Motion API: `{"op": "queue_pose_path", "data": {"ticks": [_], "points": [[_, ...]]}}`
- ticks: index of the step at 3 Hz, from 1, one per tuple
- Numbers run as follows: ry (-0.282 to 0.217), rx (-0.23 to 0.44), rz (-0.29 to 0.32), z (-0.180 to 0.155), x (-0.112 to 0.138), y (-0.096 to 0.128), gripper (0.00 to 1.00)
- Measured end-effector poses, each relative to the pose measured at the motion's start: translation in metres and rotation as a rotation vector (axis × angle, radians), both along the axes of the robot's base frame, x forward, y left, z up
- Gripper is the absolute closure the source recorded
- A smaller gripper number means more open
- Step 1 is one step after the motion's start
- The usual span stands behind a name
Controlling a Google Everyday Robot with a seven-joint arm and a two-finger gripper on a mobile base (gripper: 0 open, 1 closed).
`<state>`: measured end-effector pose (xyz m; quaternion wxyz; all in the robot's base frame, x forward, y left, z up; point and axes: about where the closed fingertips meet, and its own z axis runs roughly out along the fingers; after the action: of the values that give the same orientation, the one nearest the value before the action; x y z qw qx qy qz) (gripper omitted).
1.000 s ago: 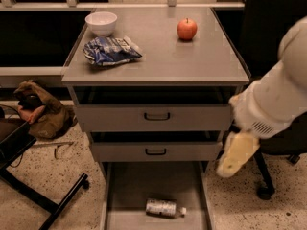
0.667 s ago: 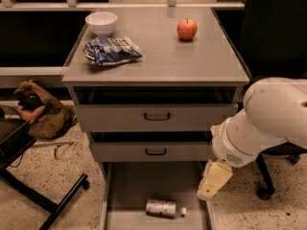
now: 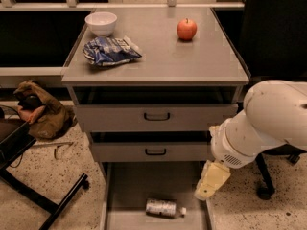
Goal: Pick blue plastic bottle from bottom drawer and place on counter
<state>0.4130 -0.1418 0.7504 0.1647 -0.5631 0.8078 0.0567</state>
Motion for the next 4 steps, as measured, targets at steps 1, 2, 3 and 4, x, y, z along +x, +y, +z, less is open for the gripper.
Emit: {"op": "queue_pose_path", "data": {"ticks": [1, 2, 3, 4], "points": [[0.037, 0.083, -0.007, -0.049, 0.0, 0.024, 0.0], [0.055, 0.127, -0.004, -0.118, 0.008, 0.059, 0.0], [0.065, 0.143, -0.034, -0.184, 0.018, 0.084, 0.0], [0.004, 0.182, -0.065, -0.18, 0.037, 0.094, 0.0]]}}
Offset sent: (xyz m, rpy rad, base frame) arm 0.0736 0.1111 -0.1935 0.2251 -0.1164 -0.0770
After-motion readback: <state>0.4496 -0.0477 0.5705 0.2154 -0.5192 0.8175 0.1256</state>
